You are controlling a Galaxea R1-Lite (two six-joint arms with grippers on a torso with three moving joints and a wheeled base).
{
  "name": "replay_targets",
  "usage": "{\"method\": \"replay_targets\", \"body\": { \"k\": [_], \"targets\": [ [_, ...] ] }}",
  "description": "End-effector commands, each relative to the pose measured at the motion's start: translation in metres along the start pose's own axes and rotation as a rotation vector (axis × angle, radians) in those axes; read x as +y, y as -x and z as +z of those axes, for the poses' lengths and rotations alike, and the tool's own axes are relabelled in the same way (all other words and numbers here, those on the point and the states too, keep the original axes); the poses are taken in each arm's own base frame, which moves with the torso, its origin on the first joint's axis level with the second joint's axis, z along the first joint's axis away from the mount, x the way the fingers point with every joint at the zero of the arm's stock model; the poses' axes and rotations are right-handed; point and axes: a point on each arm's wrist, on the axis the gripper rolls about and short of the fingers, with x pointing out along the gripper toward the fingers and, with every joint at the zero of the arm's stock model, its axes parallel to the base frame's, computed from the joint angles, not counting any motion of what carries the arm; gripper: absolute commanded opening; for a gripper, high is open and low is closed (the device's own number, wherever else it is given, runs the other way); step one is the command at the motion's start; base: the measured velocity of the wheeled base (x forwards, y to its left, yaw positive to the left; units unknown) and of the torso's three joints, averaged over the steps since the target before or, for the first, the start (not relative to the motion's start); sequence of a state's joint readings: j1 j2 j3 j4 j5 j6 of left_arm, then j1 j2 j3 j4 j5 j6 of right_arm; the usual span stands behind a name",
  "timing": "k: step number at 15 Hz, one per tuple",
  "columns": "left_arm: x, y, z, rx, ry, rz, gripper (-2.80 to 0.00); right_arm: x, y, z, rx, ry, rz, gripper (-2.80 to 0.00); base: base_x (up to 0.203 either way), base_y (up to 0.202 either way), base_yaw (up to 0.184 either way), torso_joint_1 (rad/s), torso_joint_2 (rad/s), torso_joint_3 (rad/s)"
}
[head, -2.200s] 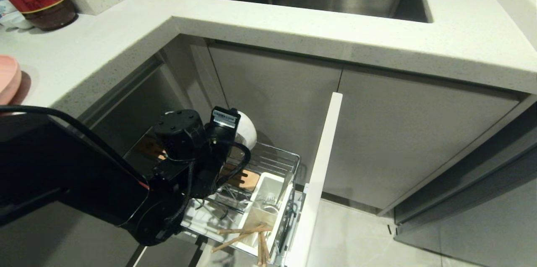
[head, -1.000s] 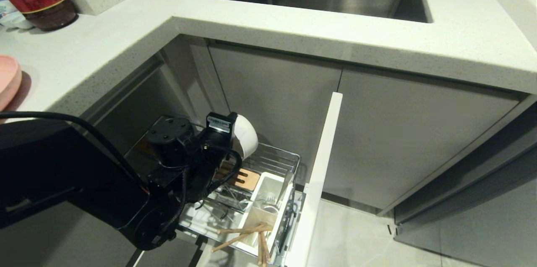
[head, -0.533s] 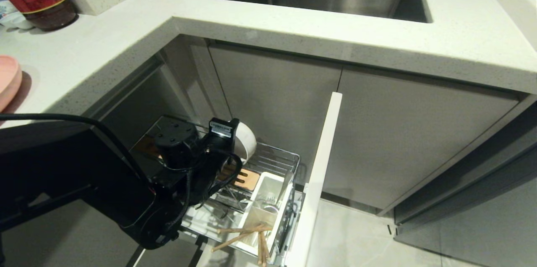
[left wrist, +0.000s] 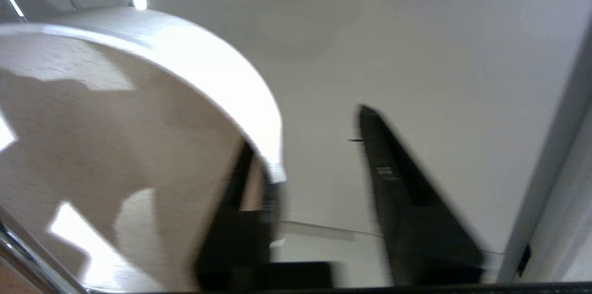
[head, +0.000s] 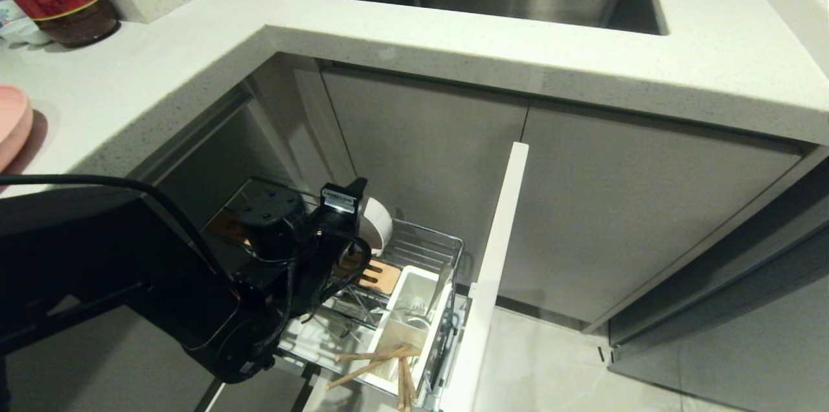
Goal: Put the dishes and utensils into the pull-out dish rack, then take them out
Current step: Pick up the bowl and place it in the cupboard
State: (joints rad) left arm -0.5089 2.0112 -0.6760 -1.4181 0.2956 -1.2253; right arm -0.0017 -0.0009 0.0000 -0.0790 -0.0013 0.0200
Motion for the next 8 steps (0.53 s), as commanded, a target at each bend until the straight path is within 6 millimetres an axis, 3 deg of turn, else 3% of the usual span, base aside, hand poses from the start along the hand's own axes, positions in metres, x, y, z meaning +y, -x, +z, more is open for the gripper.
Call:
{"method": "replay_targets", "body": {
  "k": [1, 4, 8],
  "targets": [
    [-0.014, 0.006, 0.007, -0.019, 0.018, -0.038, 0.0, 0.0, -0.002, -0.007, 0.026, 0.0, -0.001, -2.8, 0.0, 0.0, 0.0, 0.0, 0.0, 0.0],
    [-0.036, 0.018, 0.016, -0.032, 0.031, -0.073, 0.0, 0.0, -0.002, -0.007, 0.027, 0.0, 0.0, -2.8, 0.0, 0.0, 0.0, 0.0, 0.0, 0.0],
    [-0.054, 0.039, 0.029, 0.001, -0.008, 0.045, 0.0, 0.0, -0.002, -0.007, 0.027, 0.0, -0.001, -2.8, 0.0, 0.0, 0.0, 0.0, 0.0, 0.0]
  ]
}}
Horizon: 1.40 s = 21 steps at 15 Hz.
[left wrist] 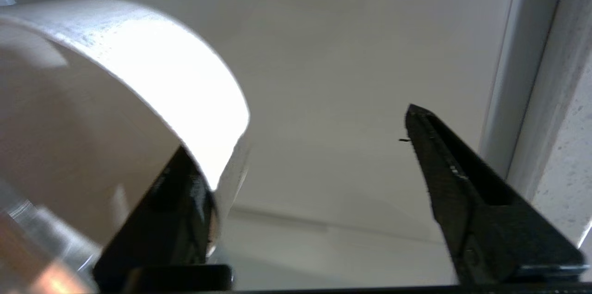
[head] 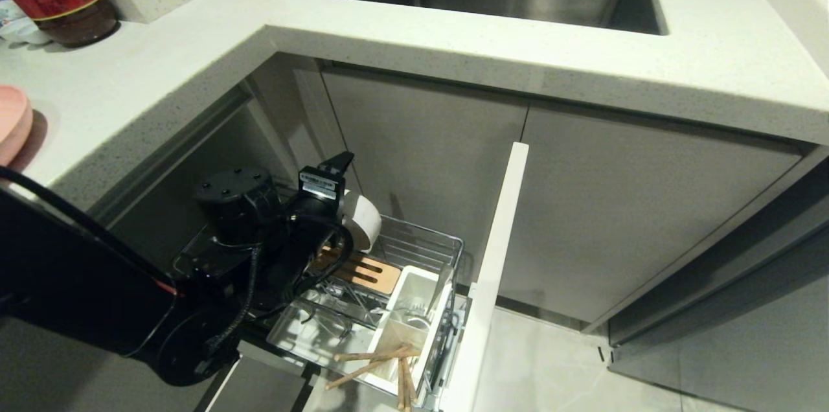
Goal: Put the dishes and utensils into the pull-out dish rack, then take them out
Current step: Pick up the bowl and place it in the cupboard, then pick up the plate and place it in the cupboard
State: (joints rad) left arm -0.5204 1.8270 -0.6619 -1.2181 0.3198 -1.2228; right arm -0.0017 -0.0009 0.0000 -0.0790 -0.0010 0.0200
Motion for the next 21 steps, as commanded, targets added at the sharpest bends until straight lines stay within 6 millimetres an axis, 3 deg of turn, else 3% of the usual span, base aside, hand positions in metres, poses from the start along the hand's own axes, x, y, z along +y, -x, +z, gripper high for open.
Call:
{"method": "replay_targets", "body": {
  "k": [1, 5, 9, 11, 13, 15, 18, 21],
  "targets": [
    [-0.021, 0.022, 0.015, 0.017, -0.011, 0.056, 0.0, 0.0, -0.002, -0.007, 0.027, 0.0, -0.001, -2.8, 0.0, 0.0, 0.0, 0.0, 0.0, 0.0],
    [-0.034, 0.046, 0.029, 0.041, -0.049, 0.163, 0.0, 0.0, -0.002, -0.008, 0.028, 0.0, -0.001, -2.8, 0.0, 0.0, 0.0, 0.0, 0.0, 0.0],
    [-0.035, 0.054, 0.025, 0.031, -0.034, 0.201, 0.0, 0.0, -0.002, -0.007, 0.026, 0.0, -0.001, -2.8, 0.0, 0.0, 0.0, 0.0, 0.0, 0.0],
    [-0.041, 0.06, 0.022, 0.007, -0.05, 0.201, -2.8, 0.0, -0.002, -0.007, 0.027, 0.0, -0.001, -2.8, 0.0, 0.0, 0.0, 0.0, 0.0, 0.0],
    [-0.048, 0.072, 0.024, 0.059, -0.135, 0.254, -2.8, 0.0, -0.002, -0.007, 0.027, 0.0, -0.001, -2.8, 0.0, 0.0, 0.0, 0.0, 0.0, 0.0],
    [-0.071, 0.082, 0.025, 0.1, -0.179, 0.264, -2.8, 0.0, -0.002, -0.007, 0.027, 0.0, -0.001, -2.8, 0.0, 0.0, 0.0, 0.0, 0.0, 0.0],
    [-0.121, 0.103, 0.044, 0.114, -0.321, 0.179, -2.8, 0.0, -0.002, -0.007, 0.026, 0.0, -0.001, -2.8, 0.0, 0.0, 0.0, 0.0, 0.0, 0.0],
    [-0.178, 0.129, 0.079, 0.043, -0.687, 0.004, -2.8, 0.0, -0.002, -0.008, 0.028, 0.0, -0.001, -2.8, 0.0, 0.0, 0.0, 0.0, 0.0, 0.0]
  ]
}}
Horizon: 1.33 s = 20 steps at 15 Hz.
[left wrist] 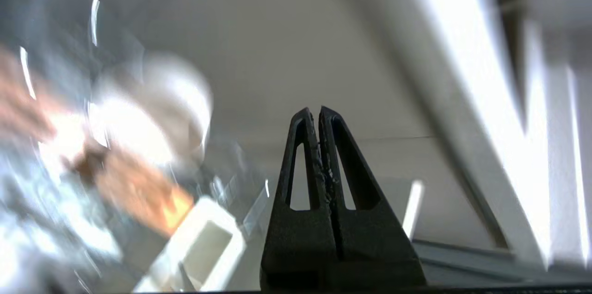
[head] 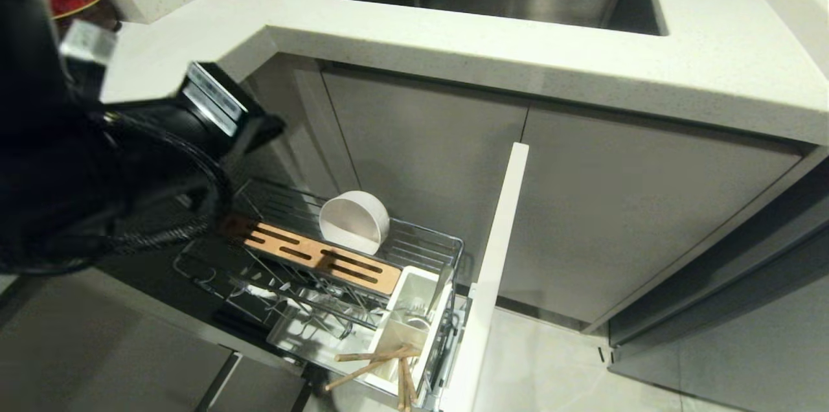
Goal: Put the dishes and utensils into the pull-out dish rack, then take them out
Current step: Pick up the plate and place it in the cupboard
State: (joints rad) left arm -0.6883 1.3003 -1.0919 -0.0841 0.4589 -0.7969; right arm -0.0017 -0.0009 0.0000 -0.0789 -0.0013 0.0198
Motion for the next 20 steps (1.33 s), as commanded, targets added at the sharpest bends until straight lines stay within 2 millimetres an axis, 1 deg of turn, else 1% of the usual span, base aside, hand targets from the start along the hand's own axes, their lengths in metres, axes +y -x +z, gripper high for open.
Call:
{"method": "replay_targets", "body": {
  "k": [1, 2, 3, 4, 6, 7, 8, 9, 10, 13, 16, 18, 19, 20],
  "targets": [
    [-0.026, 0.04, 0.053, -0.173, -0.298, -0.115, -2.8, 0.0, -0.002, -0.007, 0.026, 0.0, 0.0, -2.8, 0.0, 0.0, 0.0, 0.0, 0.0, 0.0],
    [-0.033, 0.051, 0.071, -0.243, -0.374, -0.126, -2.8, 0.0, -0.002, -0.007, 0.026, 0.0, -0.001, -2.8, 0.0, 0.0, 0.0, 0.0, 0.0, 0.0],
    [-0.036, 0.059, 0.088, -0.313, -0.423, -0.104, -2.8, 0.0, -0.002, -0.008, 0.027, 0.0, -0.001, -2.8, 0.0, 0.0, 0.0, 0.0, 0.0, 0.0],
    [-0.029, 0.061, 0.101, -0.357, -0.457, -0.028, -2.8, 0.0, -0.002, -0.008, 0.027, 0.0, 0.0, -2.8, 0.0, 0.0, 0.0, 0.0, 0.0, 0.0],
    [-0.004, 0.067, 0.115, -0.351, -0.525, 0.187, -2.8, 0.0, -0.002, -0.007, 0.026, 0.0, -0.001, -2.8, 0.0, 0.0, 0.0, 0.0, 0.0, 0.0],
    [0.007, 0.071, 0.118, -0.297, -0.559, 0.264, -2.8, 0.0, -0.002, -0.008, 0.028, 0.0, 0.0, -2.8, 0.0, 0.0, 0.0, 0.0, 0.0, 0.0],
    [0.014, 0.075, 0.118, -0.221, -0.584, 0.284, -2.8, 0.0, -0.002, -0.007, 0.026, 0.0, -0.001, -2.8, 0.0, 0.0, 0.0, 0.0, 0.0, 0.0],
    [0.015, 0.079, 0.121, -0.194, -0.592, 0.298, -2.8, 0.0, -0.002, -0.007, 0.027, 0.0, 0.0, -2.8, 0.0, 0.0, 0.0, 0.0, 0.0, 0.0],
    [0.016, 0.077, 0.124, -0.182, -0.594, 0.345, -2.8, 0.0, -0.002, -0.008, 0.027, 0.0, -0.001, -2.8, 0.0, 0.0, 0.0, 0.0, 0.0, 0.0],
    [0.024, 0.059, 0.129, -0.165, -0.6, 0.641, -2.8, 0.0, -0.002, -0.007, 0.026, 0.0, 0.0, -2.8, 0.0, 0.0, 0.0, 0.0, 0.0, 0.0],
    [0.029, 0.051, 0.13, -0.134, -0.581, 0.708, -2.8, 0.0, -0.002, -0.008, 0.027, 0.0, 0.0, -2.8, 0.0, 0.0, 0.0, 0.0, 0.0, 0.0],
    [0.035, 0.044, 0.136, -0.139, -0.568, 0.766, -2.8, 0.0, -0.002, -0.007, 0.027, 0.0, -0.001, -2.8, 0.0, 0.0, 0.0, 0.0, 0.0, 0.0],
    [0.038, 0.04, 0.14, -0.144, -0.562, 0.791, 0.0, 0.0, -0.002, -0.008, 0.028, 0.0, -0.001, -2.8, 0.0, 0.0, 0.0, 0.0, 0.0, 0.0],
    [0.04, 0.039, 0.141, -0.145, -0.559, 0.806, 0.0, 0.0, -0.002, -0.008, 0.027, 0.0, 0.0, -2.8, 0.0, 0.0, 0.0, 0.0, 0.0, 0.0]
  ]
}}
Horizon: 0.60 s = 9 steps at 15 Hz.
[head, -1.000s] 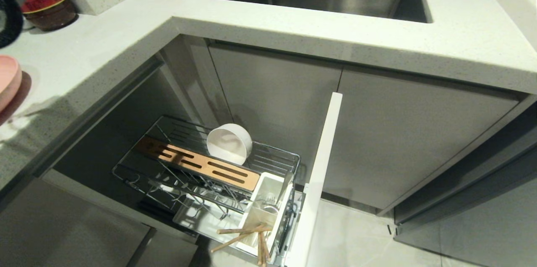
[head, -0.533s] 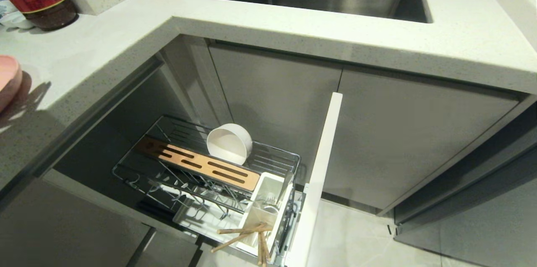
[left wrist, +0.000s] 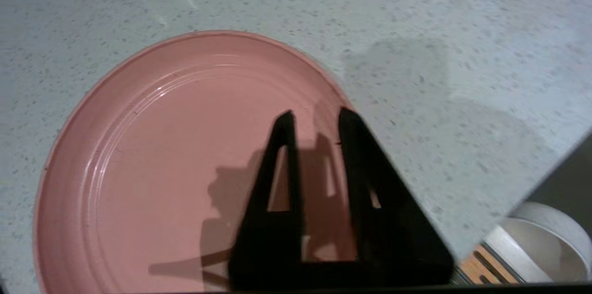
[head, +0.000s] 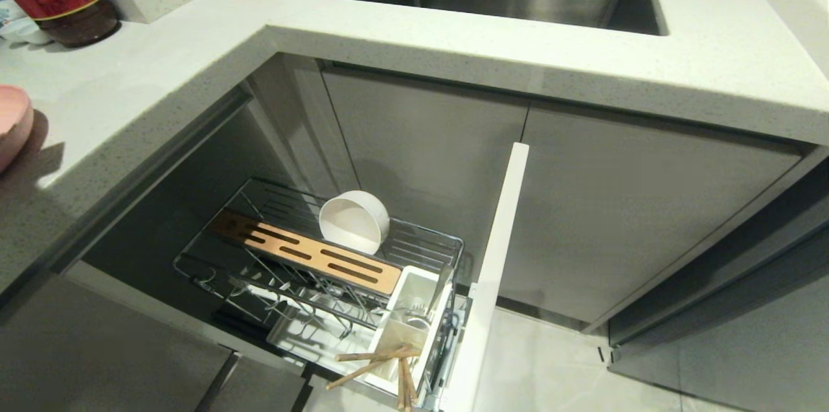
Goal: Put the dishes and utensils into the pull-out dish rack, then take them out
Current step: Pick up the plate and place it in the cupboard
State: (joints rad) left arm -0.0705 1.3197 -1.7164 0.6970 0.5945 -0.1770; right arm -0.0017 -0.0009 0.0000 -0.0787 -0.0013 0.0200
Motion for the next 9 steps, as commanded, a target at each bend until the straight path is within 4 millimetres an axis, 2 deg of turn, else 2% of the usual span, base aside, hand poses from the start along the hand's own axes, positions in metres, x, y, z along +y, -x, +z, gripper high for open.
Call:
{"method": "replay_targets", "body": {
  "k": [1, 9],
  "targets": [
    [-0.002, -0.012, -0.001, 0.03, -0.012, 0.039, 0.0, 0.0, -0.002, -0.008, 0.027, 0.0, 0.0, -2.8, 0.0, 0.0, 0.0, 0.0, 0.0, 0.0],
    [-0.012, -0.029, -0.015, 0.155, 0.005, 0.051, 0.0, 0.0, -0.002, -0.007, 0.026, 0.0, 0.0, -2.8, 0.0, 0.0, 0.0, 0.0, 0.0, 0.0]
  ]
}}
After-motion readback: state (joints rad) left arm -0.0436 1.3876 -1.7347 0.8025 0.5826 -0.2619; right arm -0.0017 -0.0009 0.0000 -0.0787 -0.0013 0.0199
